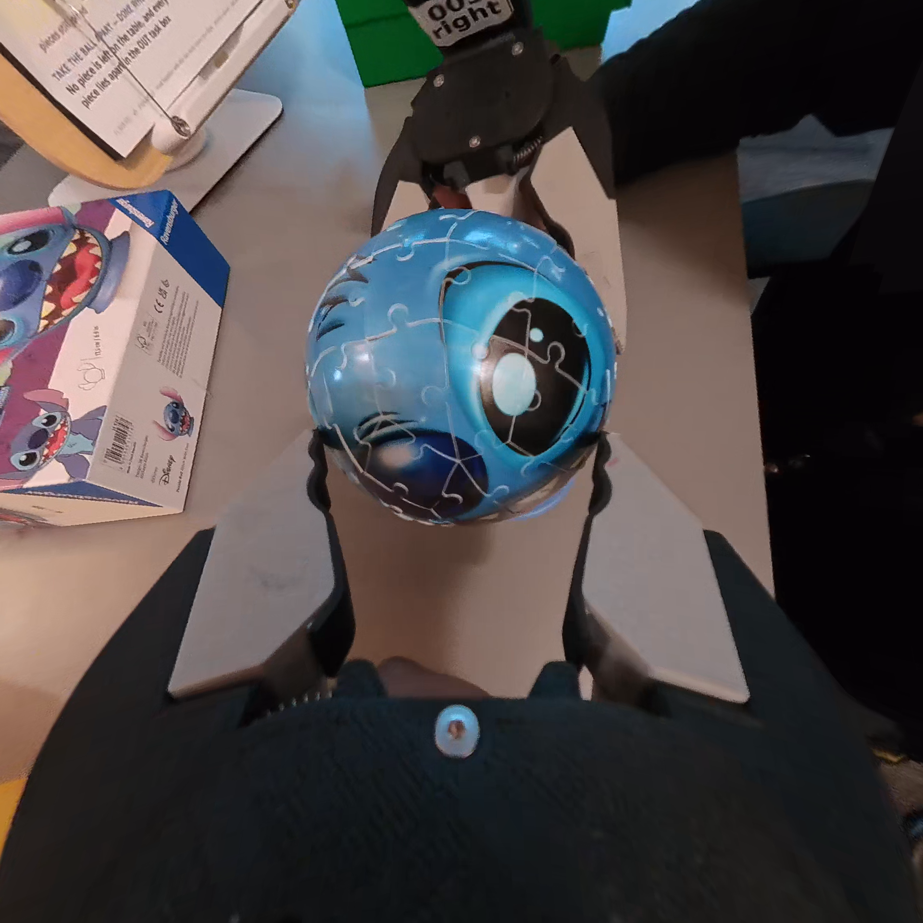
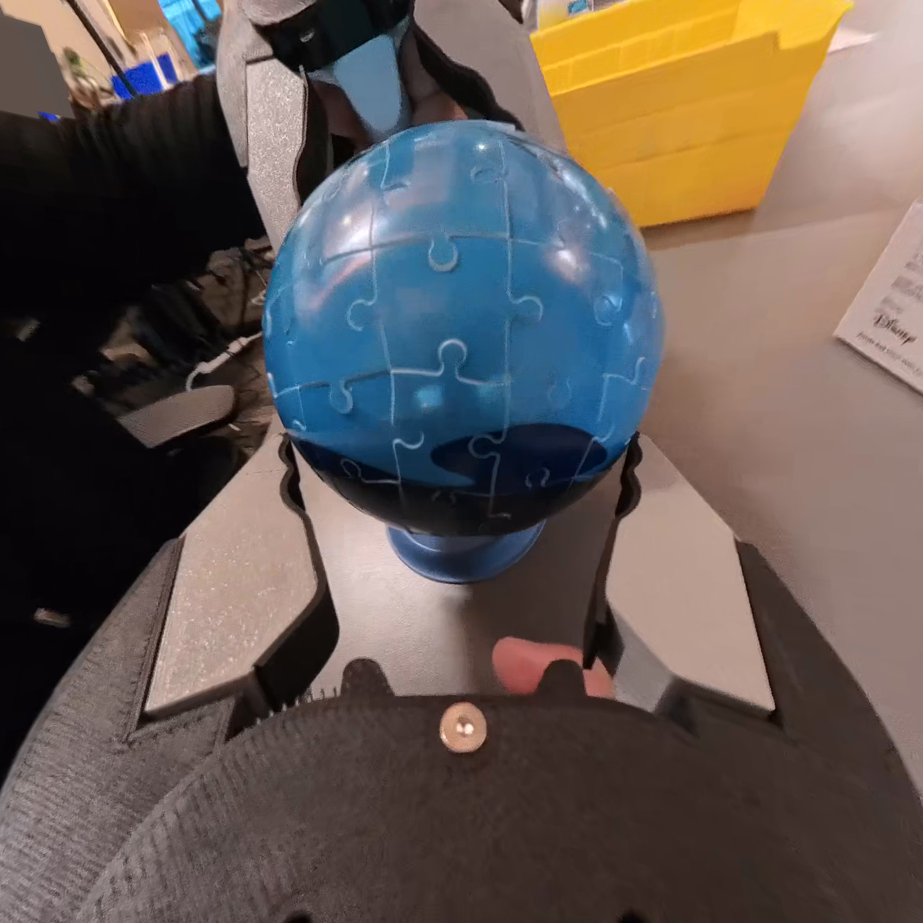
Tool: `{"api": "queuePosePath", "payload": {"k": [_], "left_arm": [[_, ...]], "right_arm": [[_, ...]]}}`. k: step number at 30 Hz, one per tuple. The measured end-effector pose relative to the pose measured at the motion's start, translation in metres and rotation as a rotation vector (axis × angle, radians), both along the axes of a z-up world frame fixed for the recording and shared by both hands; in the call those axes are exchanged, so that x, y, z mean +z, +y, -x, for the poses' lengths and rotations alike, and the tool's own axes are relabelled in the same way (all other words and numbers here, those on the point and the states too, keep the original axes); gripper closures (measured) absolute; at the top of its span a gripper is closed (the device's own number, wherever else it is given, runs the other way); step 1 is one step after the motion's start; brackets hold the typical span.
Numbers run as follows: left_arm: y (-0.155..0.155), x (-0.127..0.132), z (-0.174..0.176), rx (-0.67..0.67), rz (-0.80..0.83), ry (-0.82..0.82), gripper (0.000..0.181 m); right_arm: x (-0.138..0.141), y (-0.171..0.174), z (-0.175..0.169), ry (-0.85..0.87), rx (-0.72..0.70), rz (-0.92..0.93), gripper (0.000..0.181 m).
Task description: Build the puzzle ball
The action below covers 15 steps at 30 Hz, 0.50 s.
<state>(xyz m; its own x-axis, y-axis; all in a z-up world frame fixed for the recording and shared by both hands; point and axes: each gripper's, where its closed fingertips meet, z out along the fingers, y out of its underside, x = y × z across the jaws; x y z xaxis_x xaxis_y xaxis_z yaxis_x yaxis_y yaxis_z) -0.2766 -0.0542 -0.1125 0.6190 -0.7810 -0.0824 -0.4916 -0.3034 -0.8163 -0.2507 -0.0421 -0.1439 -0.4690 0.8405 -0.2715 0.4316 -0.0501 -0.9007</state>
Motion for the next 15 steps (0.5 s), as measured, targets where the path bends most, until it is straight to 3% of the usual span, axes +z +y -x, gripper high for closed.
{"api": "queuePosePath", "payload": {"k": [4,8,15], "left_arm": [[0.008,-0.004,0.001,0.039,0.005,0.0,0.077],[0.01,-0.004,-0.001,0.065,-0.05,0.019,0.077],[0.001,-0.019,-0.01,0.044,-0.267,0.164,0.077]], "right_arm": [[0.008,0.01,0.001,-0.082,-0.005,0.076,0.054],[0.018,0.014,0.002,-0.027,-0.033,0.022,0.054],[0.008,0.005,-0.003,0.094,-0.068,-0.262,0.052]]}}
